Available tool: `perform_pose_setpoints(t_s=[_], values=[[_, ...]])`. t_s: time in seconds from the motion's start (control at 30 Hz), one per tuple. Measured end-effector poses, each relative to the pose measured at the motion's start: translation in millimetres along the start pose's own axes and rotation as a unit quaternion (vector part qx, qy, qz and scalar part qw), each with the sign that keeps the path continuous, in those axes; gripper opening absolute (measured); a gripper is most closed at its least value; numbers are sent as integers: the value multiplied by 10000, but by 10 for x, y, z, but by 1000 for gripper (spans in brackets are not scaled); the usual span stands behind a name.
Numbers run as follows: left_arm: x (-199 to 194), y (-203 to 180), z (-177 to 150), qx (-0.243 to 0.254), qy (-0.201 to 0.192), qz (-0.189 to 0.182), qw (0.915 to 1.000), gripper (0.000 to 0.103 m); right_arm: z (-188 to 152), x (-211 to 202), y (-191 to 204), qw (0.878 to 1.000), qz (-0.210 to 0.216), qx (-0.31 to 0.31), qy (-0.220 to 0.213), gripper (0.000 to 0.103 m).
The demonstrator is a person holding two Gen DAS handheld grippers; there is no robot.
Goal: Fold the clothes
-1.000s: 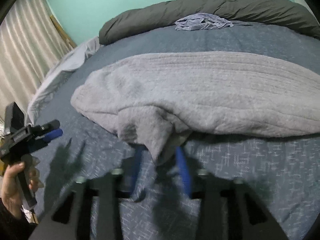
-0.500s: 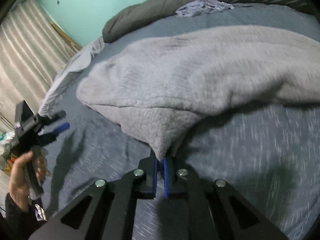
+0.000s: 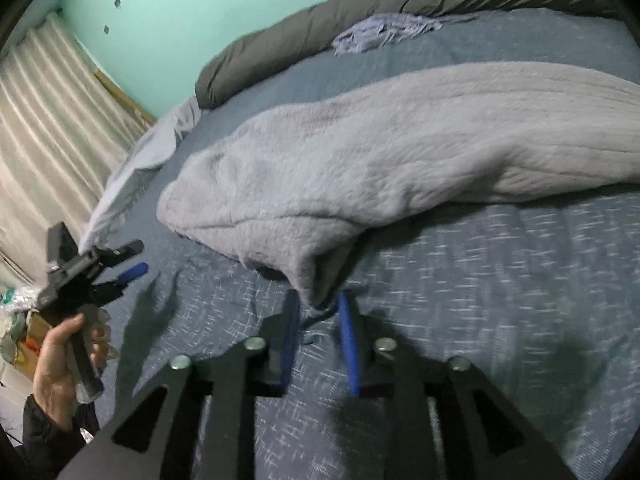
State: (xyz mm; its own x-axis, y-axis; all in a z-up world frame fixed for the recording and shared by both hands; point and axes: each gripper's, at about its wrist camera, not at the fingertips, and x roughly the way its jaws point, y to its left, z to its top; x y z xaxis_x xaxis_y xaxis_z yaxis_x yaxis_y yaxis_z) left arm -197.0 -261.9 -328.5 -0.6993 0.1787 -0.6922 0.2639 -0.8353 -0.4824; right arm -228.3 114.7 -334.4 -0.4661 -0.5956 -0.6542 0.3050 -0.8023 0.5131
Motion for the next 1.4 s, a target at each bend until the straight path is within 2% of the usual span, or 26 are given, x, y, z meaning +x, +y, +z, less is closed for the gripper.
perform_pose_setpoints(t_s=[0.17, 0.27, 0.37, 0.47, 0.57, 0.73, 0.93, 1.0, 1.1, 1.17, 1.27, 1.4], values=[[-5, -92, 53, 142, -94, 91, 9998, 72, -34, -142, -128, 9992, 164, 282, -244, 27], [-42, -84, 113, 142, -215, 180, 9995, 72, -11, -142, -135, 9991, 217, 264, -235, 27], [-39, 4, 282, -20, -298, 318, 9990, 72, -1, -158, -124, 9991, 242, 199, -279, 27], [11, 22, 528, 7, -305, 510, 9982, 72, 13, -125, -136, 9982, 479, 274, -252, 27], [93, -55, 785, 241, -240, 596, 9976, 72, 29, -120, -164, 9974, 591, 310, -262, 27], [418, -159, 1087, 542, 191, 721, 9957, 72, 86, -133, -289, 9959, 673, 519, -320, 27], [639, -137, 1181, 564, 532, 635, 9950, 71, 145, -162, -423, 9940, 710, 725, -405, 27], [664, -155, 1160, 656, 614, 579, 9943, 62, 148, -148, -447, 9937, 722, 773, -381, 27], [692, -171, 1151, 712, 706, 482, 9938, 40, 150, -127, -451, 9935, 746, 785, -348, 27], [686, -162, 1141, 696, 786, 372, 9938, 21, 147, -126, -445, 9934, 758, 786, -342, 27], [601, -185, 1133, 761, 805, 290, 9934, 11, 149, -133, -424, 9933, 771, 788, -353, 27], [449, -143, 1130, 768, 811, 266, 9934, 8, 144, -124, -410, 9932, 785, 796, -336, 27]])
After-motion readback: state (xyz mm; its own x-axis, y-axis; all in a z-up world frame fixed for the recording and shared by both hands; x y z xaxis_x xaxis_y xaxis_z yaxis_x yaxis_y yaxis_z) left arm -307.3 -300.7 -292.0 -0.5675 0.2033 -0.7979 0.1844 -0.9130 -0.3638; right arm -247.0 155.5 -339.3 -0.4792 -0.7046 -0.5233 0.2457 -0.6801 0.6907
